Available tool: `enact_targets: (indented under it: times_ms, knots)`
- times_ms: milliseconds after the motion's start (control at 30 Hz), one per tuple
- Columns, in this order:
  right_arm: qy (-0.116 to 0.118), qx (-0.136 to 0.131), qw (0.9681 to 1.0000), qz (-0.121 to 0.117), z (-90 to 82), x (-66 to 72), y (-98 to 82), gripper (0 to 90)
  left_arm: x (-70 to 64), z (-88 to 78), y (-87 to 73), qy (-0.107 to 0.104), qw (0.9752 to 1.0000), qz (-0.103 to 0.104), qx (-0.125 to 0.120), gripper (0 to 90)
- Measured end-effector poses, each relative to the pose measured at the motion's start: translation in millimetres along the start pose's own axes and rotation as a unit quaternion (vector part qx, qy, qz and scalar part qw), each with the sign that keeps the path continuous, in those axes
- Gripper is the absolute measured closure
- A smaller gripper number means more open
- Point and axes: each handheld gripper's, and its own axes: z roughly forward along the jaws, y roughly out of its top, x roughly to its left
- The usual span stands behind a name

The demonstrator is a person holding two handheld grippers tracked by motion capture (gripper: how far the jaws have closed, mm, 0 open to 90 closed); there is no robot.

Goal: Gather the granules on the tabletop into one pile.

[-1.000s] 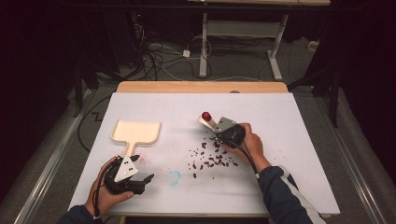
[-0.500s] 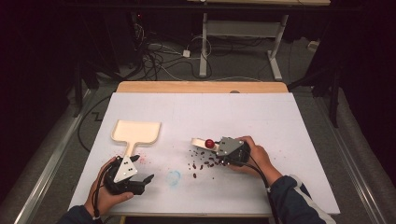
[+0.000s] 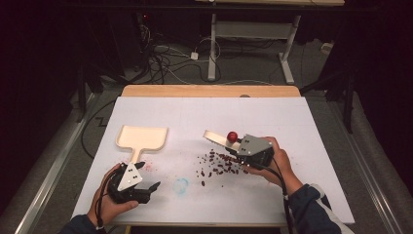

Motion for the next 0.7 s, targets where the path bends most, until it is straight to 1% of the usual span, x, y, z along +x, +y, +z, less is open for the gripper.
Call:
enact_targets:
  times_ms: [67,133,167,200,233,267,300,333,367,400,433,467,500,533,567,600,633,667,700]
  knots:
    - [0.014,-0.015,0.9989,0.043,-10.0,0.3,8.2,67.4,1.6,-3.2,-0.3,0.005,1.0000,-0.006,-0.002,17.8]
    - [0.036,-0.033,0.9956,0.081,-16.9,6.0,15.9,67.4,5.1,-7.1,-0.9,0.015,0.9998,-0.012,-0.009,17.8]
    - [0.054,-0.039,0.9924,0.103,-18.2,10.5,19.1,67.5,7.2,-9.2,-1.5,0.020,0.9996,-0.015,-0.012,17.8]
    - [0.081,-0.044,0.9852,0.144,-15.2,22.5,24.0,67.4,10.0,-11.0,-2.0,0.026,0.9994,-0.015,-0.018,17.8]
    - [0.092,-0.038,0.9824,0.158,-12.0,29.7,26.0,67.5,12.1,-12.9,-2.7,0.030,0.9991,-0.020,-0.020,17.8]
    - [0.092,-0.038,0.9824,0.158,-12.0,29.7,26.0,67.5,14.3,-14.7,-3.4,0.034,0.9989,-0.024,-0.023,17.8]
    - [0.111,-0.035,0.9797,0.163,-7.4,36.6,27.2,67.5,16.2,-16.3,-4.3,0.037,0.9986,-0.028,-0.026,17.8]
    - [0.149,-0.028,0.9703,0.188,2.9,50.4,28.5,67.5,17.8,-17.8,-5.2,0.041,0.9983,-0.031,-0.026,17.8]
    - [0.168,-0.025,0.9648,0.201,8.9,57.0,28.6,67.5,19.5,-19.5,-6.5,0.044,0.9980,-0.037,-0.025,17.8]
    - [0.168,-0.025,0.9648,0.201,8.9,57.0,28.6,67.5,21.6,-20.7,-7.9,0.046,0.9977,-0.042,-0.027,17.8]
    - [0.184,-0.019,0.9598,0.211,15.1,63.6,28.9,67.5,23.4,-21.5,-9.3,0.047,0.9973,-0.048,-0.028,17.8]
    - [0.191,-0.013,0.9577,0.215,21.2,69.7,29.3,67.5,25.1,-22.2,-10.6,0.048,0.9971,-0.052,-0.028,17.8]
    - [0.196,-0.007,0.9563,0.217,27.2,75.1,29.4,67.5,26.6,-22.4,-11.7,0.049,0.9967,-0.057,-0.029,17.8]
    - [0.205,0.009,0.9530,0.223,38.9,82.6,27.9,67.5,27.6,-22.6,-12.3,0.049,0.9965,-0.060,-0.030,17.8]
    - [0.205,0.009,0.9530,0.223,38.9,82.6,27.9,67.5,28.1,-22.6,-12.6,0.047,0.9965,-0.063,-0.031,17.8]
    - [0.204,0.019,0.9526,0.225,44.1,85.3,27.0,67.5,27.8,-22.2,-12.6,0.046,0.9965,-0.062,-0.030,17.8]
    - [0.199,0.025,0.9531,0.226,49.0,86.9,25.5,67.5,27.1,-21.8,-12.4,0.046,0.9968,-0.059,-0.028,17.8]
    - [0.181,0.030,0.9547,0.234,55.3,85.4,22.7,67.5,26.5,-21.4,-12.2,0.045,0.9971,-0.056,-0.027,17.8]
    - [0.168,0.031,0.9571,0.234,57.3,82.0,21.4,67.5,26.0,-20.7,-12.0,0.043,0.9972,-0.056,-0.026,17.8]
